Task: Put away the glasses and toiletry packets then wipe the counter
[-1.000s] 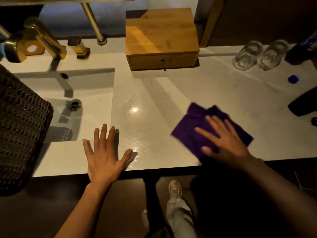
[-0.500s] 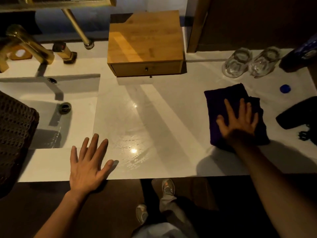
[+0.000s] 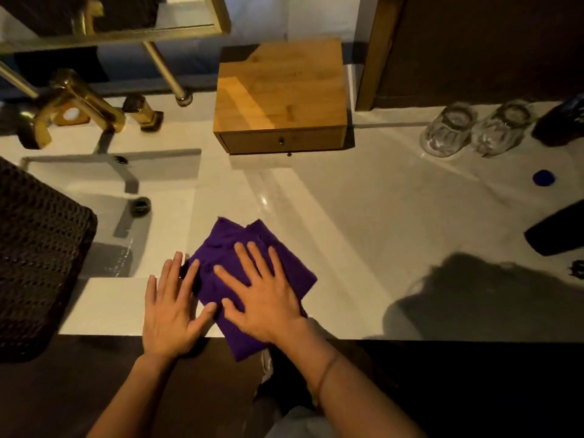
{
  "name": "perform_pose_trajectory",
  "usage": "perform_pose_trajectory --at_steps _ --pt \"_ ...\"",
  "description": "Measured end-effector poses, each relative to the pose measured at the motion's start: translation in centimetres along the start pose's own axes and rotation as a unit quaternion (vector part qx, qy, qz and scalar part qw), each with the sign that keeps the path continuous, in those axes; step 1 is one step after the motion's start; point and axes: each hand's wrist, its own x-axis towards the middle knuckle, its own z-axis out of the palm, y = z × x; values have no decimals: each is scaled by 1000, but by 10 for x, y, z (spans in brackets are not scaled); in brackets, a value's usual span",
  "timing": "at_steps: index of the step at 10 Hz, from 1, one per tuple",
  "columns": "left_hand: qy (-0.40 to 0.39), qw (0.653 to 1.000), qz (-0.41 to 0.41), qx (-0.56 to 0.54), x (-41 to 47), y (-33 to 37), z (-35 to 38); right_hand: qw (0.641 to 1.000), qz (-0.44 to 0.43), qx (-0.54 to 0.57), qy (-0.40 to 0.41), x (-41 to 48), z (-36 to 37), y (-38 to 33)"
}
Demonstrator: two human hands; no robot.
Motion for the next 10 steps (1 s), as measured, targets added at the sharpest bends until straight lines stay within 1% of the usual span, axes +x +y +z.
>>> perform_pose_trajectory --at_steps 1,2,3,4,5,6,7,8,9,10 --pt "-10 1000 -2 19 -1 -1 1 999 19 9 40 -44 -6 61" --pt "-13 1000 -7 25 -1 0 2 977 190 -24 91 -97 -28 154" --pt "-19 999 -9 34 -1 -1 2 918 387 -27 86 -139 -51 220" --pt "-17 999 -8 36 -2 0 0 882 465 -16 73 -147 -54 238" --pt "-15 999 -8 31 -4 2 -3 890 449 -21 70 -145 -55 234" --pt "-21 1000 1 5 -6 6 -8 892 449 -21 47 -146 -58 235" --pt "-24 999 28 -28 -11 6 -12 879 473 -8 55 -149 -55 222" --pt "-22 997 57 -45 -29 1 -12 865 493 22 88 -160 -44 183" --pt "3 996 70 -47 -68 -6 1 879 455 18 141 -186 -26 137" --pt "1 993 92 -68 -123 -13 22 902 397 26 167 -225 6 80"
